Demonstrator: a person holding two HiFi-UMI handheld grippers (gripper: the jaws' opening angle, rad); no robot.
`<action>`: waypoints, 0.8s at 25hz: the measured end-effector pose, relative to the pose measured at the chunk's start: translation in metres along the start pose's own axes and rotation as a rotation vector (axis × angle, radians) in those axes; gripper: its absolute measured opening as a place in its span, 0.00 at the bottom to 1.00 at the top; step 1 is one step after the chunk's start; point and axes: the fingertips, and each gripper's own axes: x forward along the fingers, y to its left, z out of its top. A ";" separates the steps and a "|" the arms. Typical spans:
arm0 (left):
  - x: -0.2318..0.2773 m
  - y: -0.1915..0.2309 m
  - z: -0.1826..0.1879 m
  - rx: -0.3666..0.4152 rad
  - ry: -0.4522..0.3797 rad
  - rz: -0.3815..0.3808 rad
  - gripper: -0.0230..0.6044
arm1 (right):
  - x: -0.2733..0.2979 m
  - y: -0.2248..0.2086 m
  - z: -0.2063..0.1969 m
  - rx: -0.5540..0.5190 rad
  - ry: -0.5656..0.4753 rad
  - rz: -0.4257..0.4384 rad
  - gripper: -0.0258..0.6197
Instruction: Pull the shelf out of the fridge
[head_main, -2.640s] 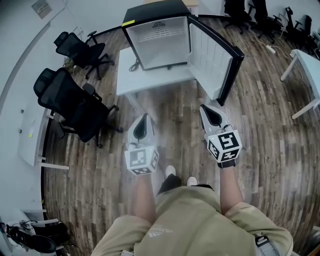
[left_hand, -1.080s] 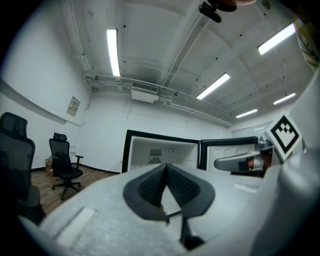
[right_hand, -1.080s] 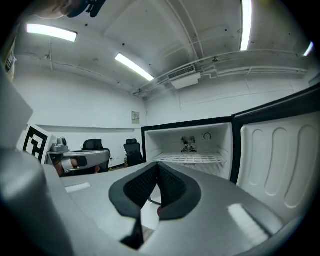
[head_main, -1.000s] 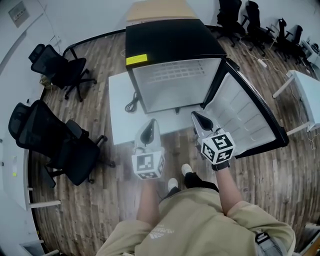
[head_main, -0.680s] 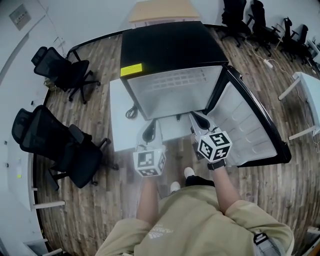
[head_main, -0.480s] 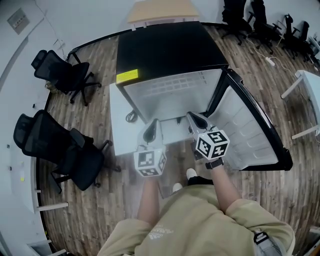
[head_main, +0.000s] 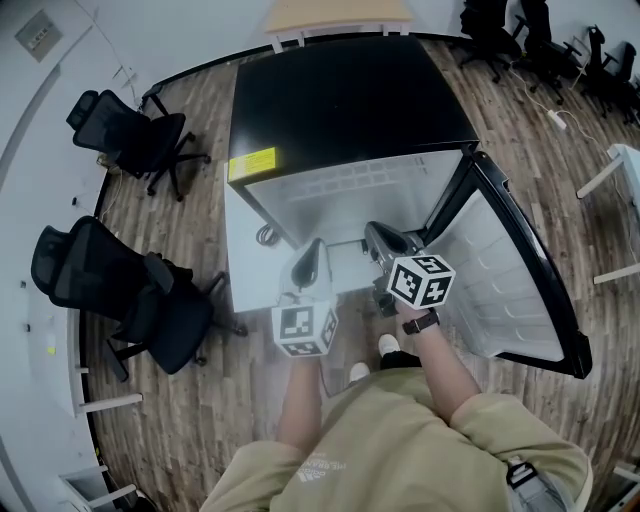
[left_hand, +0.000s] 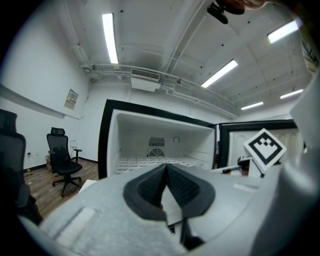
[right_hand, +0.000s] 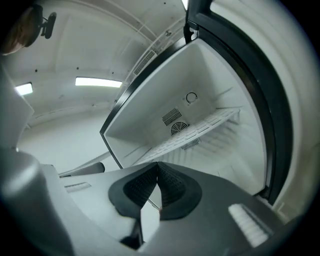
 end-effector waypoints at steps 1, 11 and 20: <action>0.002 0.002 -0.002 0.002 0.005 0.004 0.04 | 0.006 -0.001 0.000 0.027 -0.008 0.012 0.05; 0.012 0.018 -0.010 0.004 0.038 0.044 0.04 | 0.049 -0.024 0.015 0.352 -0.090 0.102 0.23; 0.018 0.026 -0.015 0.000 0.054 0.070 0.04 | 0.084 -0.049 0.032 0.563 -0.190 0.094 0.48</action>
